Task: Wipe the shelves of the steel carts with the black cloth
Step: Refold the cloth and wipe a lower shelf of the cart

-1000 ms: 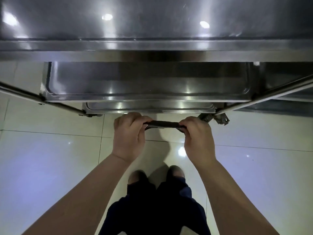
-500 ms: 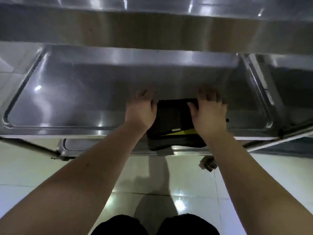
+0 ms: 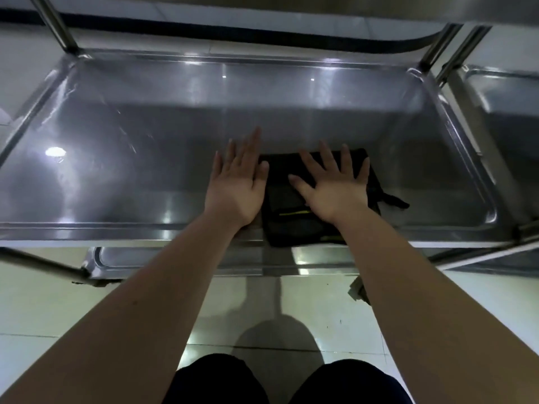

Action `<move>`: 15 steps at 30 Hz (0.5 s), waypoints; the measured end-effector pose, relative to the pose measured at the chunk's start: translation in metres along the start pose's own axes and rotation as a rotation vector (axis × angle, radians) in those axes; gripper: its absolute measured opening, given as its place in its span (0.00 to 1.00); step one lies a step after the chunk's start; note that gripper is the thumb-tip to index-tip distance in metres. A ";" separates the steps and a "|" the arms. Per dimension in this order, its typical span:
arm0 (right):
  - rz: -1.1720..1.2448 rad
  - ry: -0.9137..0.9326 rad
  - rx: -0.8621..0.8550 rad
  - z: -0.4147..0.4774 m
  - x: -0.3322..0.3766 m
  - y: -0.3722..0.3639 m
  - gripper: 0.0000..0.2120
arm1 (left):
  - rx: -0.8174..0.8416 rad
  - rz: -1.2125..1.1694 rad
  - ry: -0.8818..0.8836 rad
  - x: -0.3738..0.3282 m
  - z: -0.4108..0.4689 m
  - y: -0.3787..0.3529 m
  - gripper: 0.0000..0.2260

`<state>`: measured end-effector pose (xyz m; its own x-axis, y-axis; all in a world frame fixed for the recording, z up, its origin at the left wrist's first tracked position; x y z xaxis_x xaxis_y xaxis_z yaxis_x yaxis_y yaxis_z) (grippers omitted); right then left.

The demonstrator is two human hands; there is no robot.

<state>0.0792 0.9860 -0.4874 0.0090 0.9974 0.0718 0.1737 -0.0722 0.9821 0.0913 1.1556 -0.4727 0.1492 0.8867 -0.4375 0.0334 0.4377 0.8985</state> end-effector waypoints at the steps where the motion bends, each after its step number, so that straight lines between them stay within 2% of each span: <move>1: 0.001 -0.003 -0.012 0.011 -0.002 0.003 0.31 | 0.012 0.002 0.001 0.000 0.001 -0.001 0.26; 5: 0.049 0.141 -0.079 0.026 0.006 0.012 0.29 | 0.046 0.125 0.011 0.001 0.004 -0.009 0.26; 8: 0.003 0.192 -0.033 0.018 0.010 0.008 0.30 | 0.062 0.176 0.030 0.003 0.004 -0.011 0.26; 11: -0.042 0.121 -0.024 0.012 -0.003 0.007 0.33 | 0.092 0.228 0.025 0.002 0.003 -0.012 0.25; 15: -0.037 -0.004 -0.013 0.002 -0.054 0.010 0.32 | 0.129 0.289 0.003 0.000 0.003 -0.016 0.25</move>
<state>0.0819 0.9311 -0.4819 0.0072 0.9994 0.0343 0.1612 -0.0350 0.9863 0.0940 1.1485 -0.4866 0.1675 0.9723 -0.1630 0.1150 0.1450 0.9827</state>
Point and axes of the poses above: each hand's wrist, its own z-axis towards the middle knuckle, its own y-axis out of the back of the hand, x = y × z, the point moved 10 cm from there along z, towards the middle knuckle, and after that the axes turned 3 degrees about y, right-handed, at the moved point
